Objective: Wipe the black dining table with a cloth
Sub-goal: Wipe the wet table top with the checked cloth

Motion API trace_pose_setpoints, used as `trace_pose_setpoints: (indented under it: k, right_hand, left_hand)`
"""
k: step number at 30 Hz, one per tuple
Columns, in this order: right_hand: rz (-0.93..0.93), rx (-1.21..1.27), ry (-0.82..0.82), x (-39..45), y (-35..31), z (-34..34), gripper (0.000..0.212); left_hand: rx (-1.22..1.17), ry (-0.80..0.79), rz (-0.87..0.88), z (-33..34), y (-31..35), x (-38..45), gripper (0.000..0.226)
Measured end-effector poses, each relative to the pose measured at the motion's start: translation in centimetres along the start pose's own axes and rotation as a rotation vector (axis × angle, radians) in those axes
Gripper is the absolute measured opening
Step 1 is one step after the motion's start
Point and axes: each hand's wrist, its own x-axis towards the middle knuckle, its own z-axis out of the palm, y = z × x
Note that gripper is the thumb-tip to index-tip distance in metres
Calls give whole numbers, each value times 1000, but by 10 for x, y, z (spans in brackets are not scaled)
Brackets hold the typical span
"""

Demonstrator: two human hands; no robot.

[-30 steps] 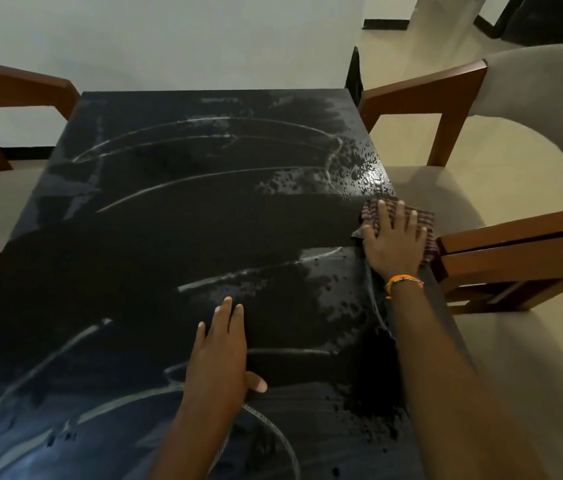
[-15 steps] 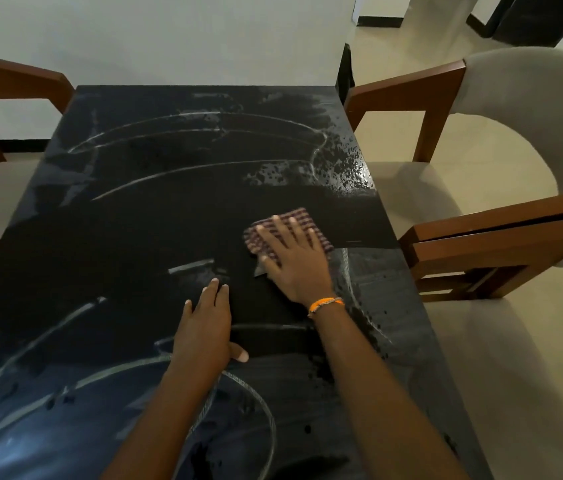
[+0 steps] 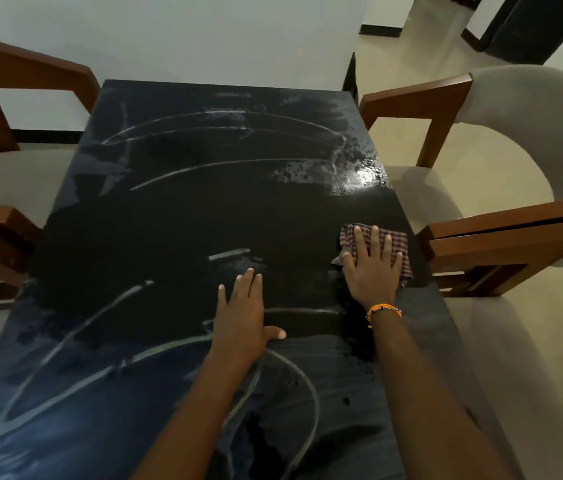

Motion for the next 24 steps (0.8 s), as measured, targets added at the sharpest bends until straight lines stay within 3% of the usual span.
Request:
trace_pose_setpoints:
  k: [3, 11, 19, 24]
  right_hand:
    - [-102, 23, -2, -14, -59, 12, 57]
    - [-401, 29, -65, -63, -242, 46, 59]
    - [-685, 45, -147, -139, -392, 73, 60]
    - [-866, 26, -179, -157, -402, 79, 59]
  left_hand:
    - [-106, 129, -61, -4, -34, -19, 98]
    - [-166, 339, -454, -40, -178, -82, 89]
    - [-276, 319, -517, -48, -249, -128, 93]
    - [-345, 273, -497, -42, -255, -144, 98]
